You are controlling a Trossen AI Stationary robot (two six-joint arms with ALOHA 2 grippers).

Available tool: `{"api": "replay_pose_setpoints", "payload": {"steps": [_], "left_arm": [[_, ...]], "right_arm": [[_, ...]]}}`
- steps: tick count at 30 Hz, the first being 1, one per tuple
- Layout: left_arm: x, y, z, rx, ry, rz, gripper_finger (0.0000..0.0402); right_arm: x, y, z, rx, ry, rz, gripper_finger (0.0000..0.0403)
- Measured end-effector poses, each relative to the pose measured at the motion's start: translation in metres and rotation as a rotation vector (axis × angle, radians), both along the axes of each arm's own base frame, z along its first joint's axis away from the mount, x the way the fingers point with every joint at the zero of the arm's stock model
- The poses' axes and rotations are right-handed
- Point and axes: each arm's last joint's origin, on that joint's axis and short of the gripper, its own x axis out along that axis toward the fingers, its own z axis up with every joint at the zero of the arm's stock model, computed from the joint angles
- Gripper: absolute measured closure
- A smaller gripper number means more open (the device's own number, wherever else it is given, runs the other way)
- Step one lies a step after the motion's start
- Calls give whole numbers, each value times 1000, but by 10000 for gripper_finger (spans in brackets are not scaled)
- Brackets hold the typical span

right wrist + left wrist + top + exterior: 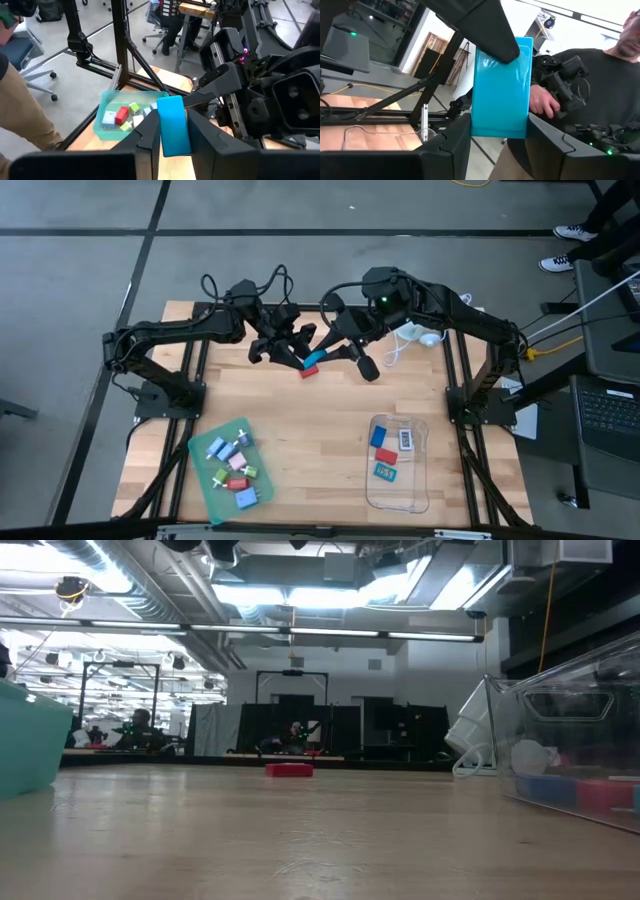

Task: Pick & Place Office items
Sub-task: Put the light blue digital clock into the transparent bin

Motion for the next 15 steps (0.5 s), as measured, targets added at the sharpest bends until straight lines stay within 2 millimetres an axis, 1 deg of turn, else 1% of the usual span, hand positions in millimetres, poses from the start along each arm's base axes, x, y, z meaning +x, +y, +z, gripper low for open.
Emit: {"api": "replay_pose_setpoints", "payload": {"steps": [5,6,8,11,13,15], "left_arm": [[0,0,0,-10,9,-1,251],[0,0,0,-13,12,-1,246],[0,1,0,-16,13,8,223],[-3,10,0,-21,11,52,182],[-5,17,0,-23,10,81,164],[-7,24,0,-21,9,103,155]], "right_arm": [[0,0,0,-22,-8,8,331],[0,0,0,-22,-7,8,331],[-1,0,0,-13,2,0,333],[-4,-1,3,-3,2,-1,338],[-9,-2,12,-4,-22,-3,338],[-14,-4,24,-9,-71,-10,338]]}}
